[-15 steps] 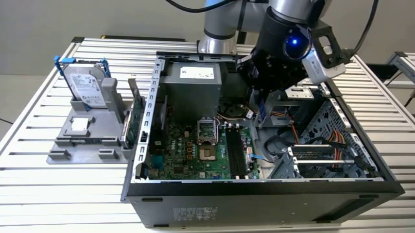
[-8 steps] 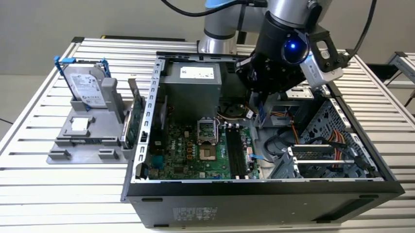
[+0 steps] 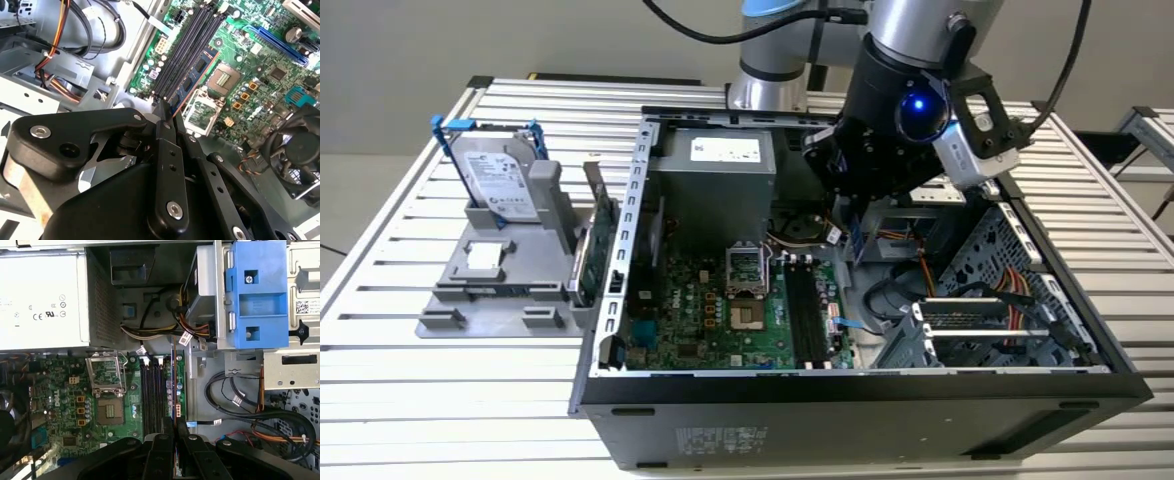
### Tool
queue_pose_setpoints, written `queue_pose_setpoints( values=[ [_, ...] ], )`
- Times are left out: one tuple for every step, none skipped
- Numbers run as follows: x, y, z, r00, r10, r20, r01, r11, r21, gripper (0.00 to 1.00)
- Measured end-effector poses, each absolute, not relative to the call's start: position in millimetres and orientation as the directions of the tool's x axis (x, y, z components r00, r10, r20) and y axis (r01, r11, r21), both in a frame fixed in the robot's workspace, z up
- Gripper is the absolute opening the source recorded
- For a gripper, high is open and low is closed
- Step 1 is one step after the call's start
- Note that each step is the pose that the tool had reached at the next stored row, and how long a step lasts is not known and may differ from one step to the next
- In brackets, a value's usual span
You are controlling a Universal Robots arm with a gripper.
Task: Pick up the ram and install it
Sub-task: 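Insert the ram into the slot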
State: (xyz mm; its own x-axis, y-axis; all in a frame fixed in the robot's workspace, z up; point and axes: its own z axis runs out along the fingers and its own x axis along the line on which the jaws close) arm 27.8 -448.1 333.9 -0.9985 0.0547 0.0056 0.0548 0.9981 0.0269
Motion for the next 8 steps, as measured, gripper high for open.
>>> queue_pose_setpoints(
  values=[
    [27.8, -448.4, 332.8, -0.998, 0.055, 0.006, 0.055, 0.998, 0.027, 0.0],
    [27.7, -448.4, 332.1, -0.998, 0.055, 0.006, 0.055, 0.998, 0.027, 0.0],
    [27.8, -448.4, 331.6, -0.998, 0.055, 0.006, 0.055, 0.998, 0.027, 0.0],
    [27.8, -448.4, 331.0, -0.998, 0.055, 0.006, 0.055, 0.998, 0.027, 0.0],
    [27.8, -448.5, 330.2, -0.998, 0.055, 0.006, 0.055, 0.998, 0.028, 0.0],
    [27.8, -448.6, 329.6, -0.998, 0.055, 0.006, 0.055, 0.998, 0.028, 0.0],
    [27.8, -448.6, 329.5, -0.998, 0.055, 0.006, 0.055, 0.998, 0.028, 0.0],
    [27.8, -448.6, 329.5, -0.998, 0.055, 0.006, 0.055, 0.998, 0.028, 0.0]
  ],
)
